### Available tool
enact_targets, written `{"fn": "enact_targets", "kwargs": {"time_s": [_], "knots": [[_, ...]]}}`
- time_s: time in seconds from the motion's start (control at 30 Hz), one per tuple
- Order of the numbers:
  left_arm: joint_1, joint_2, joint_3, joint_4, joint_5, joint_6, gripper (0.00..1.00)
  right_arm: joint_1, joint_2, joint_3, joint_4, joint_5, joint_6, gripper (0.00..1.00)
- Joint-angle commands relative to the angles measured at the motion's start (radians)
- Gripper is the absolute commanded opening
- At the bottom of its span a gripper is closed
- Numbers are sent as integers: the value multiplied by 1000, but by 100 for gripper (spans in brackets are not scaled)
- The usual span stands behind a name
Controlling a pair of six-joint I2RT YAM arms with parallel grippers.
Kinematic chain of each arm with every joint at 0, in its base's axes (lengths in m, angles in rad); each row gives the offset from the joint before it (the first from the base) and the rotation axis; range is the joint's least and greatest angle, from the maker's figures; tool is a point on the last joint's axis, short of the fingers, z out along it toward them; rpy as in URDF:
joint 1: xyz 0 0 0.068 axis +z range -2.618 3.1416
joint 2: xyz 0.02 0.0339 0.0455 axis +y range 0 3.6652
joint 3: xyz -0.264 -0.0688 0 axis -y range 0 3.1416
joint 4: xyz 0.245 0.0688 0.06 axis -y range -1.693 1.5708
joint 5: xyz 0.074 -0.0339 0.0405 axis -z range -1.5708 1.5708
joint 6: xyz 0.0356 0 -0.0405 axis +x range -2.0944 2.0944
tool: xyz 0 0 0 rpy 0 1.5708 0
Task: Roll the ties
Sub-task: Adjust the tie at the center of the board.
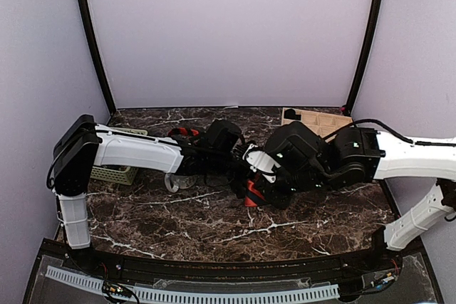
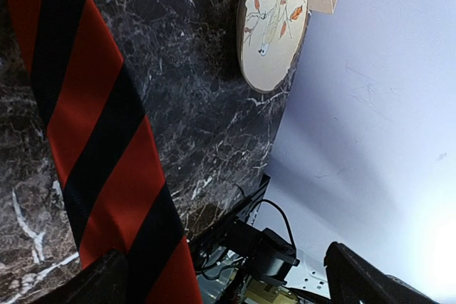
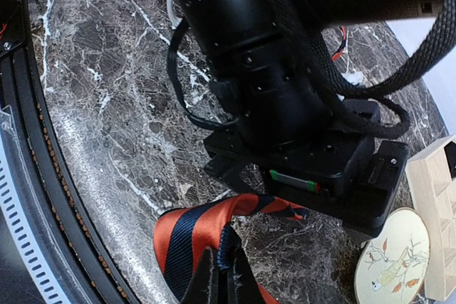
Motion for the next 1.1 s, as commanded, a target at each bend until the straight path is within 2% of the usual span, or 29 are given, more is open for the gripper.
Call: {"fn": "enact_targets", "kwargs": {"time_s": [0.0, 0.07, 0.17, 0.33, 0.37, 0.4, 0.53, 0.57, 0.63, 0.7, 0.77, 0.8, 0.93, 1.07], "knots": [[-8, 2, -45, 131, 57, -67, 88, 70, -6, 65, -35, 53, -5, 0], [-9, 4, -45, 135, 51, -64, 68, 100, -6, 84, -58, 54, 13, 0], [-9, 15, -30, 138, 36, -45, 53, 150, -6, 100, -78, 46, 39, 0], [-9, 54, -28, 221, 40, -61, 7, 199, -5, 78, -101, 17, 79, 0], [-6, 55, -32, 232, 32, -59, 1, 203, -10, 74, -106, 14, 87, 0], [-1, 53, -37, 246, 23, -56, 0, 207, -17, 70, -110, 10, 98, 0], [33, 33, -50, 266, -23, -15, 0, 213, -65, 37, -123, -2, 150, 0], [46, 24, -32, 227, -32, 28, 0, 213, -77, 25, -128, 4, 169, 0], [67, -2, 31, 85, -62, 207, 0, 213, -104, 3, -122, 6, 198, 0], [79, -43, 70, -35, -103, 398, 22, 213, -132, -18, -122, 11, 232, 0], [95, -73, 113, -172, -129, 570, 53, 213, -166, -35, -137, 18, 273, 0], [104, -74, 153, -269, -153, 650, 63, 213, -184, -46, -144, 22, 292, 0], [114, -13, 360, -645, -234, 995, 67, 210, -226, -70, -148, 31, 328, 0], [120, 70, 503, -903, -281, 1194, 70, 209, -202, -71, -163, 27, 312, 0]]}}
